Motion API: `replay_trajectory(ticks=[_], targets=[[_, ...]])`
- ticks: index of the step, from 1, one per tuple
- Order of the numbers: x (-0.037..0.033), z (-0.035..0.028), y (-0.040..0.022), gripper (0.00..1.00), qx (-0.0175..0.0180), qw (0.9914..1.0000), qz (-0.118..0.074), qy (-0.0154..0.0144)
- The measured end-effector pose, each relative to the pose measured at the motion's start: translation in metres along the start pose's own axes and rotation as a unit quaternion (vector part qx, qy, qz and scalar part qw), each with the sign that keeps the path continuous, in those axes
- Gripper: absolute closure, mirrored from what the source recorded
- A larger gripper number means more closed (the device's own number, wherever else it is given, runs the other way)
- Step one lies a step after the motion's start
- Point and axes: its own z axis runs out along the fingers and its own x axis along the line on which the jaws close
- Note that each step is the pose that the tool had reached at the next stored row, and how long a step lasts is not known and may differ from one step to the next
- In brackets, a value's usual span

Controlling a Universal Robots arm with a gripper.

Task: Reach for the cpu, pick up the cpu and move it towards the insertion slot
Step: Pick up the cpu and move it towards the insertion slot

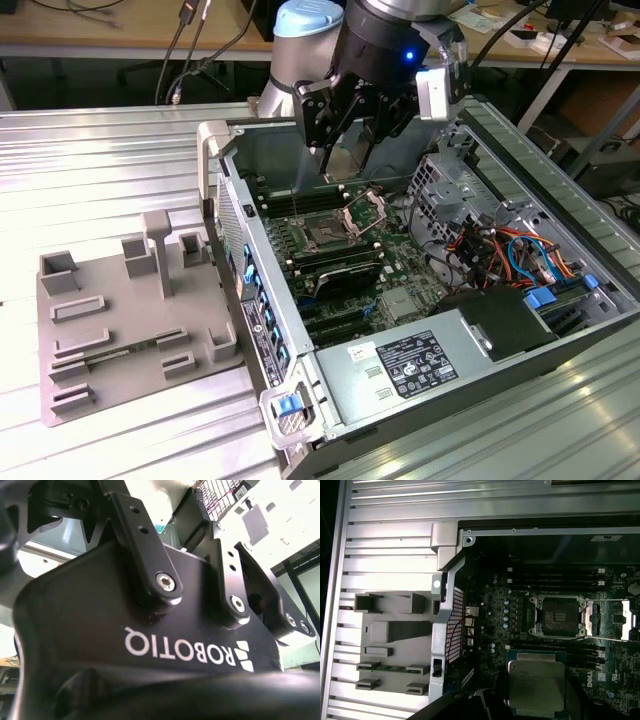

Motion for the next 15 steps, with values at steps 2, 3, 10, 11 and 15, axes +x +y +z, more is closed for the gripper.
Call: replay_trajectory(ticks=[2,3,10,11,15], targets=[[-0.0013,0.0003,-0.0001,0.46,0.0,1.0,0.0,0.0],[-0.0018,0.0004,-0.0001,0.46,0.0,1.0,0.0,0.0],[-0.0068,0.0013,-0.0005,0.46,0.0,1.0,0.0,0.0],[-0.0078,0.0015,-0.0005,0.46,0.0,1.0,0.0,0.0],[-0.0113,0.0022,-0.0007,0.46,0.0,1.0,0.0,0.0]])
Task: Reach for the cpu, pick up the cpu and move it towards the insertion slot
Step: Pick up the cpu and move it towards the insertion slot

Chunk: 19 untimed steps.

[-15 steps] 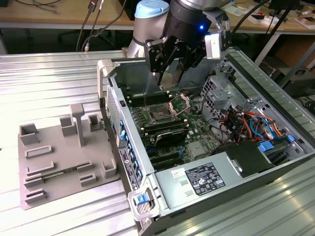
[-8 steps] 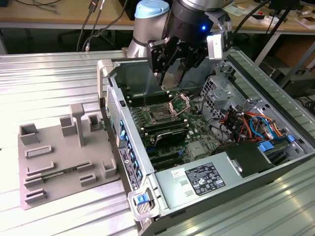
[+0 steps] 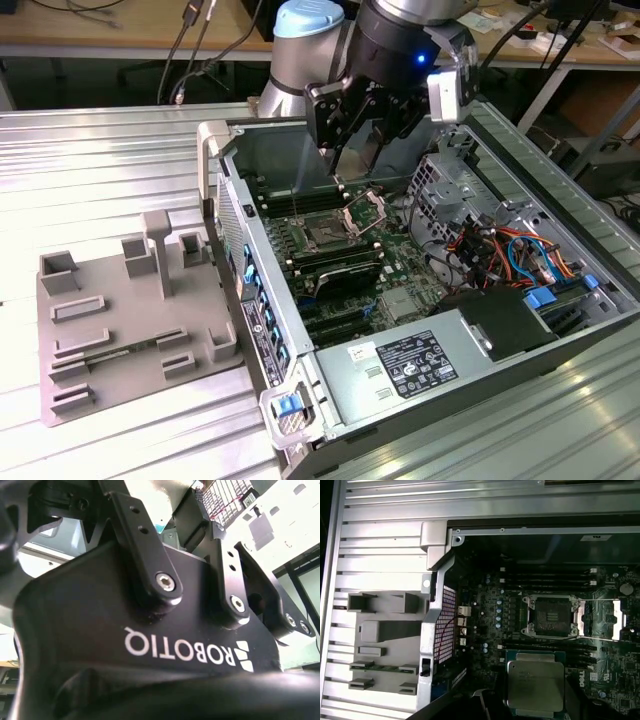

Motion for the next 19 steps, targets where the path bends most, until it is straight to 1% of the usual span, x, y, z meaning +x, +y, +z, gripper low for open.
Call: replay_trajectory(ticks=[10,19], targets=[[-0.0077,0.0025,-0.0006,0.46,0.0,1.0,0.0,0.0],[-0.0202,0.0072,-0.0016,0.46,0.0,1.0,0.0,0.0]])
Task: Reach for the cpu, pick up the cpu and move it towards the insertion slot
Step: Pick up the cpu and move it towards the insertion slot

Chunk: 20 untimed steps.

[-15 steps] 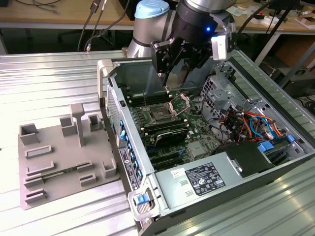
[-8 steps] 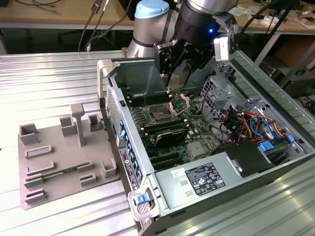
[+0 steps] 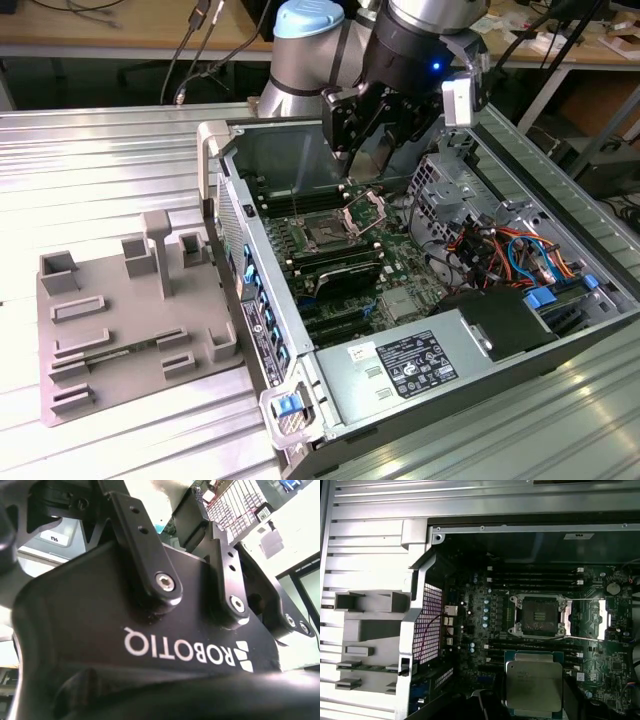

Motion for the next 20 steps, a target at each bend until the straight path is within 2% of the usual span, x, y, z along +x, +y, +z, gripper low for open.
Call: replay_trajectory(ticks=[20], targets=[[-0.0248,0.0093,-0.0017,0.46,0.0,1.0,0.0,0.0]])
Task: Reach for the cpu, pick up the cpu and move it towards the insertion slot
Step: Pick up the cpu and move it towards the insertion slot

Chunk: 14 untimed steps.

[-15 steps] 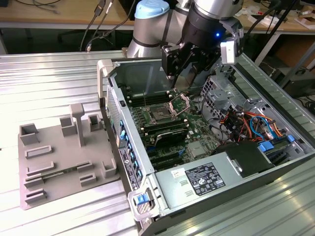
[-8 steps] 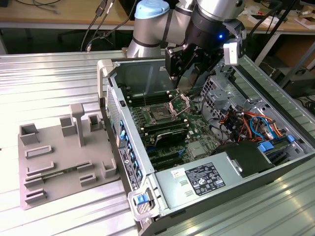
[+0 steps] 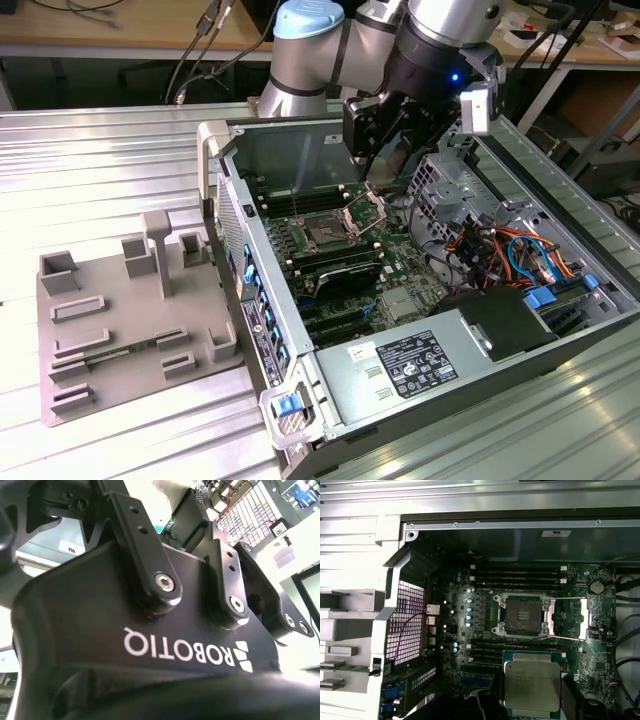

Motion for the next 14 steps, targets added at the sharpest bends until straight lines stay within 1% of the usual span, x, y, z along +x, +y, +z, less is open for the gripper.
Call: replay_trajectory(ticks=[11,13,14], targets=[[-0.0108,0.0039,-0.0007,0.46,0.0,1.0,0.0,0.0],[-0.026,0.0087,-0.0015,0.46,0.0,1.0,0.0,0.0],[-0.0321,0.0102,-0.002,0.46,0.0,1.0,0.0,0.0]])
